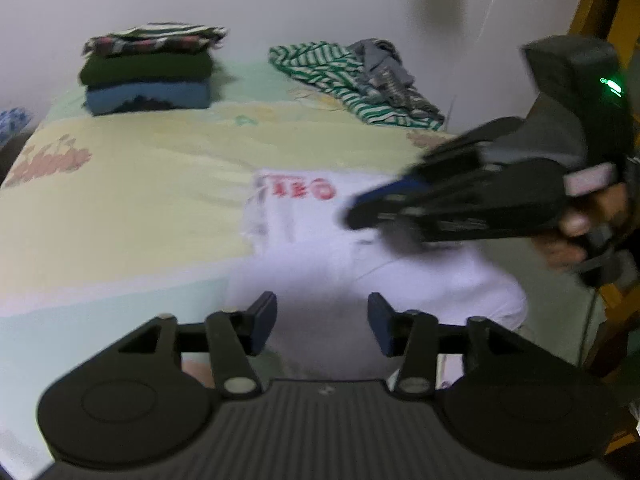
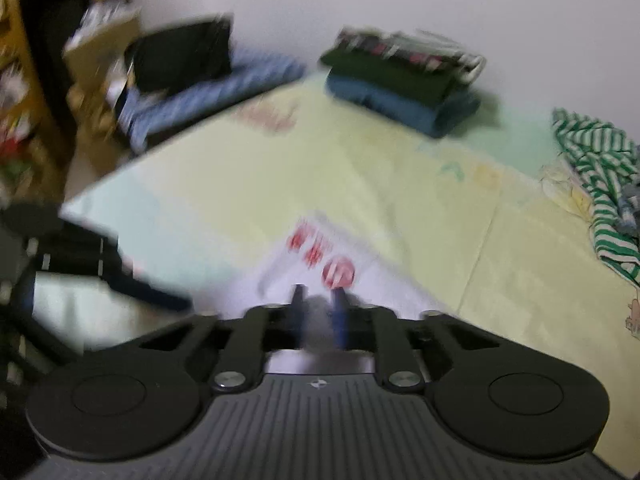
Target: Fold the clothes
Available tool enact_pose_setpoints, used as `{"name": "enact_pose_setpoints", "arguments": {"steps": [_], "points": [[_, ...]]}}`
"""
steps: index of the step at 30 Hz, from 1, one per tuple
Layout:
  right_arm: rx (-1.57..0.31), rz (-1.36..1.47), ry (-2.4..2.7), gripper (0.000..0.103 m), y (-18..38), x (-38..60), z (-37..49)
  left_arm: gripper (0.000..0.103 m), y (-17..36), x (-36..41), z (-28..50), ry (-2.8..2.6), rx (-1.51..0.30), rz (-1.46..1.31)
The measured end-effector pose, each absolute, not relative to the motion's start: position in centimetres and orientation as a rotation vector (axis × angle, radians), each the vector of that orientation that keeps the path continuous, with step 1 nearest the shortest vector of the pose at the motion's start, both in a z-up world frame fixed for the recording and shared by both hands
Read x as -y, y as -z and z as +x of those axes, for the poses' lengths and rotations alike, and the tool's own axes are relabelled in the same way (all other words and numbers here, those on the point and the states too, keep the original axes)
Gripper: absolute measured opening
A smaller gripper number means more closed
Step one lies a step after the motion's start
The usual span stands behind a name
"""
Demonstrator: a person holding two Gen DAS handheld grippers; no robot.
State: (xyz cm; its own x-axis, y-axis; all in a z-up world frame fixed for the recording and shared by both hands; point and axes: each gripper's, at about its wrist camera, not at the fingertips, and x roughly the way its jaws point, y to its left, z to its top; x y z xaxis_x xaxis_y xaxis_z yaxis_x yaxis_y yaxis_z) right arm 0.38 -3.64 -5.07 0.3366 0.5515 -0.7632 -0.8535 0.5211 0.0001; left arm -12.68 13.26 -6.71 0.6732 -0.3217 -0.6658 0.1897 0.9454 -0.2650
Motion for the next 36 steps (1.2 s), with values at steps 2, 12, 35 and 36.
{"name": "enact_pose_setpoints", "arguments": {"steps": [2,12,35,36], "points": [[-0.809,-0.511,-0.957,0.006,5.2,4.4,-0.2,0.056,7.2,-13.9,-12.6,0.287,-0.794,-0.204],[-0.753,-0.496,-0.959,0.028,3.9,6.1,-1.6,0.054,8.8,-14.7,-10.7,0.304,-0.830,-0.300],[-0.815,-0.505,-1.050,0.007,2.9,7.0,-1.3,0.055,6.7,-12.8,-12.7,0.345,-0.744,-0.190],[-0.830,-0.498,-1.036,0.007,3.3,7.4,-1.1,0.055,6.8,-12.7,-12.5,0.347,-0.746,-0.183]]}}
